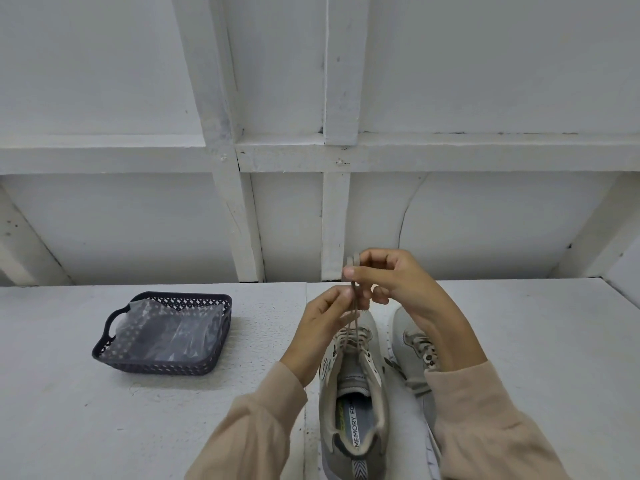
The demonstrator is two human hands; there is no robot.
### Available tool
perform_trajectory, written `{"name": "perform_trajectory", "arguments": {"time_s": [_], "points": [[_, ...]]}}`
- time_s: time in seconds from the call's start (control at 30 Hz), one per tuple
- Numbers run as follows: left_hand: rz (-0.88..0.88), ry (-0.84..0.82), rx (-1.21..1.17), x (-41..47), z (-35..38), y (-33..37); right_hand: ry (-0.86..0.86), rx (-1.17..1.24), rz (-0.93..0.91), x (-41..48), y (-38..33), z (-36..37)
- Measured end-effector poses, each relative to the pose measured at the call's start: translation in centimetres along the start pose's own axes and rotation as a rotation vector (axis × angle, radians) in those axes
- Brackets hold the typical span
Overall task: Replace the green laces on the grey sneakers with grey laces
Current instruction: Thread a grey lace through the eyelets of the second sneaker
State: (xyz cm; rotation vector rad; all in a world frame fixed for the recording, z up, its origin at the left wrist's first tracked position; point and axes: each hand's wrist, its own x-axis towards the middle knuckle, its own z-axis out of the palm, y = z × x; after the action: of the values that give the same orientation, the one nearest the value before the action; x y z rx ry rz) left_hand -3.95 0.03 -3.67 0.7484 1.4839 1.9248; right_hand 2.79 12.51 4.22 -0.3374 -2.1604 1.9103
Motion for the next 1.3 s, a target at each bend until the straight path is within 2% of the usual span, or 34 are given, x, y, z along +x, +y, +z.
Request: {"name": "perform_trajectory", "arguments": {"time_s": [0.13,0.37,0.5,0.7,0.93,1.0,1.13,1.3], "points": [[0.034,0.058,-0.016,0.2,0.0,0.1,0.06,-0.036,-0.026,0.2,0.1,-0.1],[0.058,0.186,-0.026,0.2,0.2,0.3,0.305,-0.093,-0.061,1.0,0.7,0.0],[-0.008,0.229,-0.118,0.4,0.1,0.6,0.356,-0.057,-0.064,1.1,1.0,-0.3],[-0.069,0.18,-0.277,0.4,-0.7,2.1,0.311,0.214,-0.001,0.5,1.4,-1.0],[0.108,0.215,-0.238,0.5,-0.9,4.1,0.203,0.583,-0.017,0.9,0.6,-1.4],[0.158,0.217,-0.212,0.5,-1.1,4.4,0.169,0.606,-0.039,0.7,0.1,-1.5],[0.138,0.188,-0.06,0.4,-1.4,4.4,0.15,0.268,-0.033,0.4,0.1,-1.4],[0.076,0.172,0.032,0.3,-1.4,3.7,0.017,-0.583,0.234,1.1,4.5,-1.2]]}}
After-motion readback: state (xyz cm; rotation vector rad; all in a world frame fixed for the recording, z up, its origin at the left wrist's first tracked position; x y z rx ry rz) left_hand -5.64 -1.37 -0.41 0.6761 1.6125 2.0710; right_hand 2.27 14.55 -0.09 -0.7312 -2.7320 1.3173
